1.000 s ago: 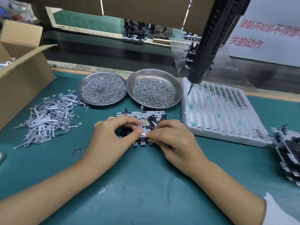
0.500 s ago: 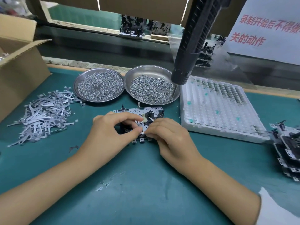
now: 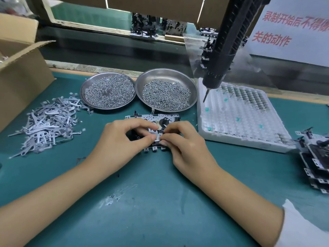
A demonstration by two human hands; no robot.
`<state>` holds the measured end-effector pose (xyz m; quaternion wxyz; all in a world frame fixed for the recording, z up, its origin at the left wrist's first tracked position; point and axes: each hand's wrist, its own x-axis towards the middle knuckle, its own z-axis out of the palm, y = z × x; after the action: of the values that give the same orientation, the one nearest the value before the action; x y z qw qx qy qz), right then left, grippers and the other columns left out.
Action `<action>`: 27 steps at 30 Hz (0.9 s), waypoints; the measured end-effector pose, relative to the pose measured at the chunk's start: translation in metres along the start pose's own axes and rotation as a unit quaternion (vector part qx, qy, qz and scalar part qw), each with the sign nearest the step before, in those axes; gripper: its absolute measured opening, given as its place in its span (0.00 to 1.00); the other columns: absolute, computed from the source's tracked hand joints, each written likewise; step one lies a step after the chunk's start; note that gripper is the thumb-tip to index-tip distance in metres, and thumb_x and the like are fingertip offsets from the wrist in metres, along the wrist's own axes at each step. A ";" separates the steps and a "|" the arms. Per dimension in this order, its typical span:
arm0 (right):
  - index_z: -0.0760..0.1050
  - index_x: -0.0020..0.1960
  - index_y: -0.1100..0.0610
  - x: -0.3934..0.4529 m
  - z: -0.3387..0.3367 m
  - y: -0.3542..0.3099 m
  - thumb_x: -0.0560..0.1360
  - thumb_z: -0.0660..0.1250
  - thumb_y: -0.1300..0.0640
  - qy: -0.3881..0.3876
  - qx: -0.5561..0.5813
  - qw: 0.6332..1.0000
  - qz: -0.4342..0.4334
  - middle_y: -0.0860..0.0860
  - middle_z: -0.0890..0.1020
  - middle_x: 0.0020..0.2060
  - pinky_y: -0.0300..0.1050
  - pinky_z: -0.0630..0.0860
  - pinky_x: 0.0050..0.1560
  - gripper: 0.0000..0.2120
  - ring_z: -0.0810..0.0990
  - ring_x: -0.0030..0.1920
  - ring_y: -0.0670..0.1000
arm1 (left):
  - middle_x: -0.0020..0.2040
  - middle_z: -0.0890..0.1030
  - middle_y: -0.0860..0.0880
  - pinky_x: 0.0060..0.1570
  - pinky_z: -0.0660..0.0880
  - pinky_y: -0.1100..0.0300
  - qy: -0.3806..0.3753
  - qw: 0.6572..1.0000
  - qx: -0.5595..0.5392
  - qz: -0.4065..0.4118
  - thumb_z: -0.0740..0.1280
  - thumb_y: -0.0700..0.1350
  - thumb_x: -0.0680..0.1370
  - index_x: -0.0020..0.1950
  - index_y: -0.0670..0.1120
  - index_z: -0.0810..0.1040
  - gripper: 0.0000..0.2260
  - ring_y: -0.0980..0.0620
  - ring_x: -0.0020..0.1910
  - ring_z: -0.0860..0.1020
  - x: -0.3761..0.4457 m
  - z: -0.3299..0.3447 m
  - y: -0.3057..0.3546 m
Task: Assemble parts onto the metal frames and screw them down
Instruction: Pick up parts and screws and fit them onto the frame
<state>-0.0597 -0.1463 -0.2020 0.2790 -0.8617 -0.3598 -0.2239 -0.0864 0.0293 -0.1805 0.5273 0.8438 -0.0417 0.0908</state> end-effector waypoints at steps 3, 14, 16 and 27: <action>0.82 0.46 0.67 0.001 -0.001 0.001 0.72 0.69 0.67 0.003 0.026 1.000 -0.005 0.61 0.79 0.43 0.40 0.71 0.47 0.05 0.78 0.45 0.60 | 0.35 0.84 0.57 0.42 0.71 0.75 -0.012 1.000 0.001 0.001 0.74 0.40 0.71 0.46 0.56 0.83 0.11 0.61 0.36 0.79 0.002 -0.002 0.001; 0.82 0.46 0.63 0.007 -0.011 0.004 0.76 0.67 0.63 0.063 0.194 0.969 0.141 0.53 0.81 0.42 0.41 0.74 0.48 0.05 0.78 0.45 0.50 | 0.37 0.83 0.56 0.44 0.73 0.71 -0.040 0.999 0.009 0.019 0.75 0.46 0.70 0.47 0.59 0.82 0.10 0.61 0.38 0.80 0.004 -0.007 0.000; 0.82 0.46 0.62 0.007 -0.011 0.005 0.76 0.68 0.63 0.063 0.193 0.969 0.143 0.53 0.81 0.42 0.43 0.74 0.48 0.05 0.79 0.45 0.51 | 0.38 0.84 0.56 0.45 0.73 0.70 -0.046 0.999 0.010 0.021 0.75 0.46 0.70 0.47 0.59 0.82 0.10 0.61 0.39 0.80 0.004 -0.008 0.000; 0.80 0.43 0.68 0.001 -0.006 -0.003 0.74 0.67 0.65 -0.011 -0.006 1.000 -0.027 0.59 0.81 0.43 0.53 0.77 0.39 0.05 0.79 0.42 0.61 | 0.37 0.84 0.58 0.42 0.73 0.71 -0.032 0.999 0.011 0.014 0.74 0.44 0.70 0.48 0.61 0.81 0.12 0.60 0.38 0.80 0.002 -0.007 -0.002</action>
<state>-0.0627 -0.1482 -0.1958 0.2632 -0.8560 -0.3845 -0.2238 -0.0847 0.0360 -0.1789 0.5152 0.8513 -0.0695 0.0716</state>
